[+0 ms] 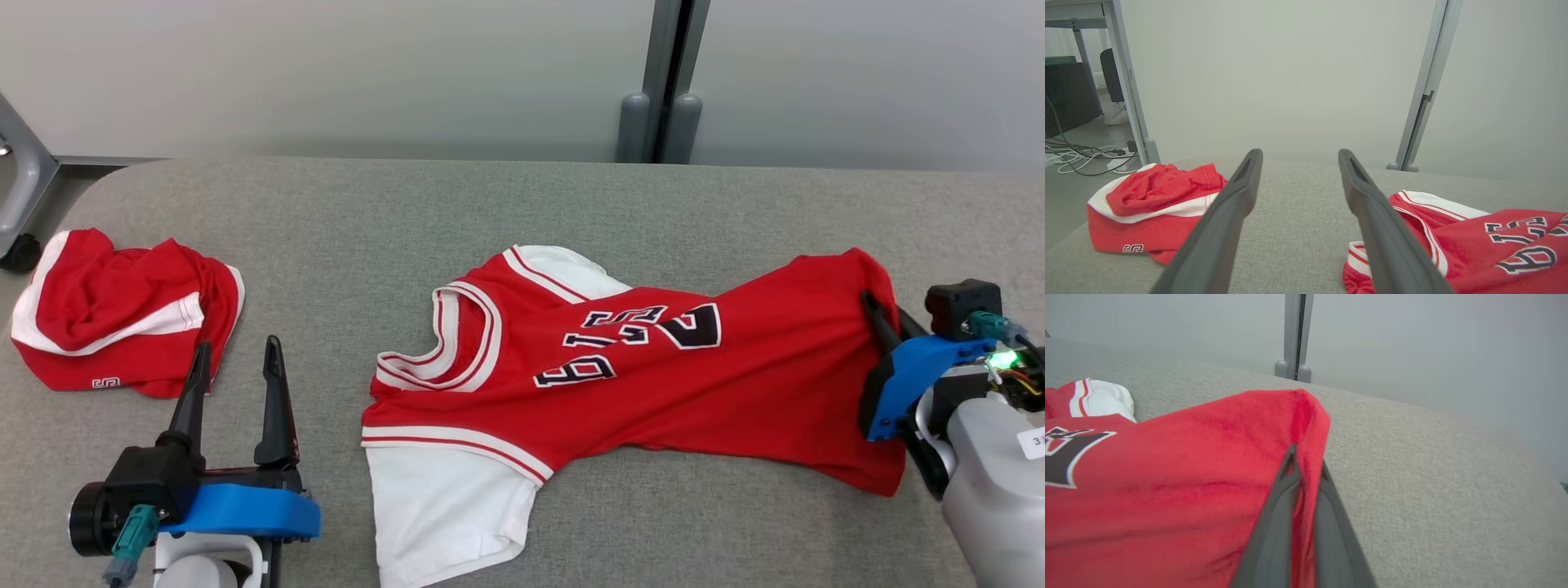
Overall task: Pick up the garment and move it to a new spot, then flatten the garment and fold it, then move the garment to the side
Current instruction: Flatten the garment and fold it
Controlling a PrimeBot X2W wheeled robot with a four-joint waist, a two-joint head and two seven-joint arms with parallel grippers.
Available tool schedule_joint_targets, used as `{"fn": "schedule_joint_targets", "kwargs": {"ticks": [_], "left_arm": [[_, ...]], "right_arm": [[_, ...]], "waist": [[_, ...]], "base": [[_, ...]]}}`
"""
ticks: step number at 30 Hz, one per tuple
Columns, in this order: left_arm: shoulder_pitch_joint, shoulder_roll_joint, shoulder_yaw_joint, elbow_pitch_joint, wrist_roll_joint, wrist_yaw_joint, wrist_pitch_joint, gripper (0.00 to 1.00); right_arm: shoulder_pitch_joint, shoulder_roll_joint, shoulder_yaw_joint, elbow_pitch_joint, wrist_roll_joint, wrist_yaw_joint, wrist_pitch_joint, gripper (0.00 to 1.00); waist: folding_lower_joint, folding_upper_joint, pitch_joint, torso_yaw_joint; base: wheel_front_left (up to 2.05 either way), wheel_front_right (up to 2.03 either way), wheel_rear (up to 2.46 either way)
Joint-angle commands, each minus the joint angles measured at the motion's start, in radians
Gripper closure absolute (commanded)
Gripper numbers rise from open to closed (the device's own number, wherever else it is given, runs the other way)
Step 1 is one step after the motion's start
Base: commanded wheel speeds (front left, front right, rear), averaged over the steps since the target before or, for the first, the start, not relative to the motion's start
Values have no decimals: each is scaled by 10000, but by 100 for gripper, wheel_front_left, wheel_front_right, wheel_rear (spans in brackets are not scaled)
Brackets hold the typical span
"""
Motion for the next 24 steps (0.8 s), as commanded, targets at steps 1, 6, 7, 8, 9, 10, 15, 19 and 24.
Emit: {"fn": "schedule_joint_targets", "kwargs": {"ticks": [1,6,7,8,9,10,15,19,24], "left_arm": [[-13,-11,-22,-34,-3,-55,-46,0],[16,-14,11,-31,-47,-33,-46,0],[-5,-12,3,-18,-37,-34,-46,0],[-24,-11,3,-10,-26,-36,-46,0],[-40,-13,9,-1,-11,-37,-46,0],[-50,-11,25,3,11,-39,-46,0],[35,-10,137,-20,97,-47,-47,0],[225,-12,247,-28,143,-53,-47,0],[513,-14,396,-88,231,-57,-45,0]], "right_arm": [[-129,-38,-48,48,-51,-2,-57,100],[-357,165,-351,370,-337,-2,-184,0],[-393,233,-419,446,-400,-2,-198,0],[-416,314,-501,457,-457,-2,-212,0],[-455,365,-599,432,-520,-2,-229,0],[-487,380,-710,358,-570,-2,-249,0],[10,290,-1592,-1017,-1023,-2,-249,0],[831,398,-2725,-2597,-1336,-2,-247,0],[2221,755,-3665,-4457,-1711,-1,-249,0]], "waist": [[0,-1,17,-10],[0,-1,117,-152],[0,-1,125,-166],[0,-1,126,-190],[0,-1,119,-217],[0,-1,103,-254],[0,-1,-66,-470],[0,-1,-288,-660],[0,-1,-592,-886]], "base": [[0,0,0],[0,0,0],[0,0,0],[0,0,0],[0,0,0],[0,0,0],[0,0,0],[0,0,0],[0,0,0]]}}
